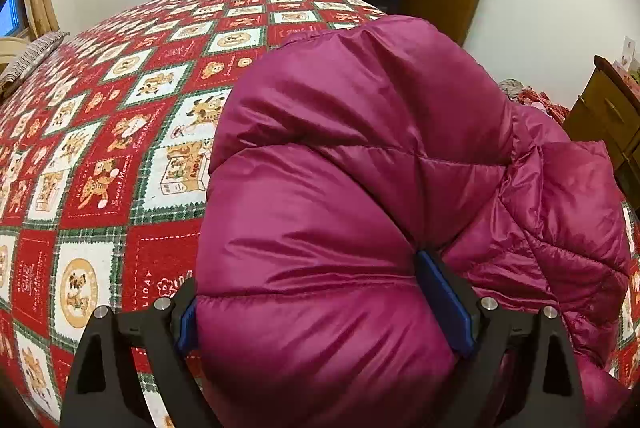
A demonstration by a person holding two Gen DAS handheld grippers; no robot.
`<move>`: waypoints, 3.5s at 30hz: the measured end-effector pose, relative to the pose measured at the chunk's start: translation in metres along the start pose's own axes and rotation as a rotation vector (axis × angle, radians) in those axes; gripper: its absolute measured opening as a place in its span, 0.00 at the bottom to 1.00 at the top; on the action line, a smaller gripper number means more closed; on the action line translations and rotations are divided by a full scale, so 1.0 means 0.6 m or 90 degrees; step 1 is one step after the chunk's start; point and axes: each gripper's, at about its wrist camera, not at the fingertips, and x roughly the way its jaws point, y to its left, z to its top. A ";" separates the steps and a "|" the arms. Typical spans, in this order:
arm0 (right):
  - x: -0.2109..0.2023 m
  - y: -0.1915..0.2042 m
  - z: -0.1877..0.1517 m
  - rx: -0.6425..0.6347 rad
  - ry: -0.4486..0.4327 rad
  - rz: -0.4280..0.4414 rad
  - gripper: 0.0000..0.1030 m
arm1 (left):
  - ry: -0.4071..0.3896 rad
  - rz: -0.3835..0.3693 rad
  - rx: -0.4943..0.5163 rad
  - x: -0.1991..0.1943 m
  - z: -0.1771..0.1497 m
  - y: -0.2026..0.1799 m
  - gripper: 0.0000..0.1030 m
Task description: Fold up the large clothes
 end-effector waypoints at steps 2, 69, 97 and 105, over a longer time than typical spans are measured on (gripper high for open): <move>0.040 0.004 0.002 0.036 0.030 0.013 0.36 | -0.002 0.003 0.005 -0.001 0.000 0.001 0.90; -0.229 0.087 -0.235 0.076 -0.120 -0.158 0.87 | -0.239 0.019 0.062 -0.393 -0.190 0.253 0.97; -0.402 0.113 -0.202 0.076 -0.346 -0.166 0.95 | -0.372 0.016 0.043 -0.567 -0.216 0.257 0.97; -0.410 0.114 -0.200 0.070 -0.361 -0.165 0.97 | -0.382 0.014 0.046 -0.580 -0.216 0.258 0.97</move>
